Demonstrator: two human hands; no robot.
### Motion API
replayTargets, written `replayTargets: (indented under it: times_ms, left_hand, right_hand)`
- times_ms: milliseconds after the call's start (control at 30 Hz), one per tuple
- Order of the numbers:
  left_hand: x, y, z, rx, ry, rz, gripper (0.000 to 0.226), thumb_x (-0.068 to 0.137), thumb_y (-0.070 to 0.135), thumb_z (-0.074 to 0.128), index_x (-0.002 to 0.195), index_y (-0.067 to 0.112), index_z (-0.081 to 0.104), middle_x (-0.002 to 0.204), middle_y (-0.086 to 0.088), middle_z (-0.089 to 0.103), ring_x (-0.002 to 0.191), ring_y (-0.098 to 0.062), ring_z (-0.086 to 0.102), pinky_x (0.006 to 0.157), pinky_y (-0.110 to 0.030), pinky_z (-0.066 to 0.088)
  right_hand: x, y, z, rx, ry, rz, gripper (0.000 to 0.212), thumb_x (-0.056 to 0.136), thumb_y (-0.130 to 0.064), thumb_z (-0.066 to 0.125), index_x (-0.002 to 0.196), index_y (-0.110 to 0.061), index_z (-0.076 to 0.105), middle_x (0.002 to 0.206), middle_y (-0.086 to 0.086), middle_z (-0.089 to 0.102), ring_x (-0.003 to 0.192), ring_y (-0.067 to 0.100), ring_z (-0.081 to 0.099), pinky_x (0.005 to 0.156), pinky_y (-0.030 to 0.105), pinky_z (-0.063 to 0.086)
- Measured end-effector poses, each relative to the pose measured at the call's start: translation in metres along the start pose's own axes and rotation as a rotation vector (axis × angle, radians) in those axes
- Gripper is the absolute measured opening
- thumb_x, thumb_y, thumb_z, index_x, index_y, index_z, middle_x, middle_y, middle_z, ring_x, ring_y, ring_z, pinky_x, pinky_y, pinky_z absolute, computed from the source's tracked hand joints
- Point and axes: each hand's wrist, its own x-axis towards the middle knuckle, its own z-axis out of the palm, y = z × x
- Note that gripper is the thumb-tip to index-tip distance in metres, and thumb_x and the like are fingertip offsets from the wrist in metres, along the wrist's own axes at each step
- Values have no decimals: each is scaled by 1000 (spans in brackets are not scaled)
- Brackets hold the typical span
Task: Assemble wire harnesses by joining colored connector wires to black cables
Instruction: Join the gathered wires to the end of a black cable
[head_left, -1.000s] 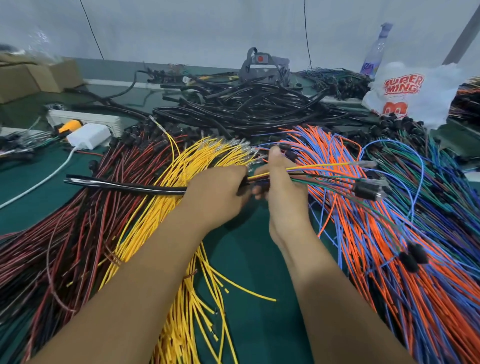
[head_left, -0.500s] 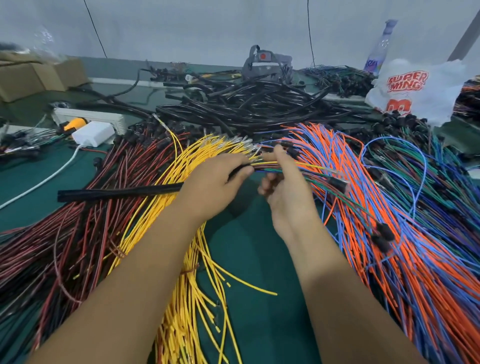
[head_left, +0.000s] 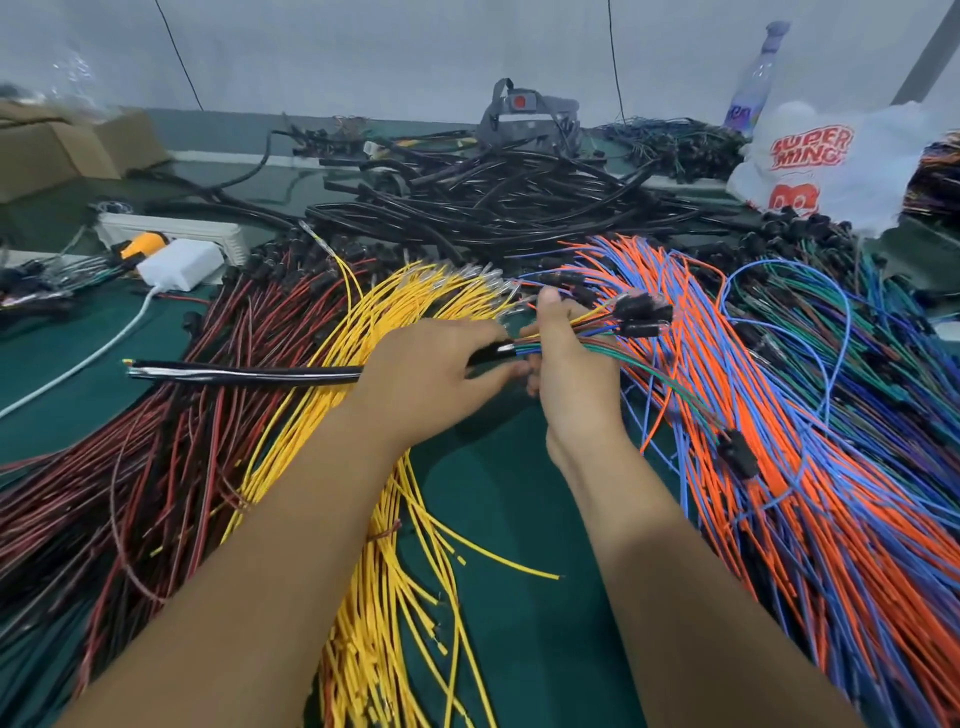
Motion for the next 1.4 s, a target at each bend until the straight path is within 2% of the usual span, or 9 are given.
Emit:
replayTargets:
  times_ms: [133,300,467,633,767,933,1133,1267,1400]
  left_hand:
    - [0,1,5,-37,-28,-27,21,95,45,50,88,28,60,63,11,52,57,-8,43,47,-25,25]
    - [2,-4,5,-198,-48,-182,21,97,44,47,80,33,53,60,8,50,60,-5,46,51,-29,30]
    - [2,-7,5,-145,8,-200,25,95,54,45,88,33,57,76,9,58,71,-8,51,57,-30,40]
    - [2,-16,6,-177,21,-285,33,94,56,44,99,34,67,83,14,62,78,-9,54,57,-26,36]
    - [1,-14,6,-264,5,-279,30,93,58,44,91,38,66,68,17,57,68,-2,52,55,-27,30]
    - [0,-12,4,-302,-31,-285,36,93,58,43,67,36,55,59,15,53,58,-6,46,54,-29,30]
    - [7,-7,5,-216,202,-379,26,92,51,53,81,29,62,69,11,56,70,-14,52,58,-31,37]
    - [7,-10,4,-116,252,-304,26,94,45,54,90,21,65,76,9,58,73,-19,54,62,-33,38]
    - [4,-13,6,-118,118,-356,25,97,49,43,94,29,57,65,5,54,60,-17,50,51,-30,33]
  right_hand:
    - [-2,0,1,27,-55,77,36,96,-24,59,61,-24,49,57,-3,42,45,8,31,41,17,25]
    - [2,-7,-3,243,-13,217,14,90,-23,65,81,-13,61,53,-4,40,43,8,35,43,19,29]
    - [5,-8,-8,301,65,106,4,94,-16,61,93,-19,60,80,2,60,50,9,52,49,19,43]
    - [6,-5,-9,209,39,66,8,94,-11,61,101,-8,58,81,5,63,55,11,62,55,21,49]
    - [6,-2,-10,111,14,45,4,94,-10,61,97,-8,61,76,3,65,54,11,61,53,20,48]
    - [2,-1,-8,23,-112,61,9,93,-8,62,101,-5,62,81,7,66,57,10,62,55,21,49]
    - [2,-6,-9,197,-201,179,4,92,-6,60,92,-9,62,82,7,65,59,13,63,59,22,52]
    - [7,-9,-11,297,15,156,15,96,-14,58,83,-7,62,69,8,63,52,12,59,52,21,50]
    - [9,-7,-13,186,157,30,22,97,-15,57,78,-8,63,66,7,61,49,10,57,48,19,48]
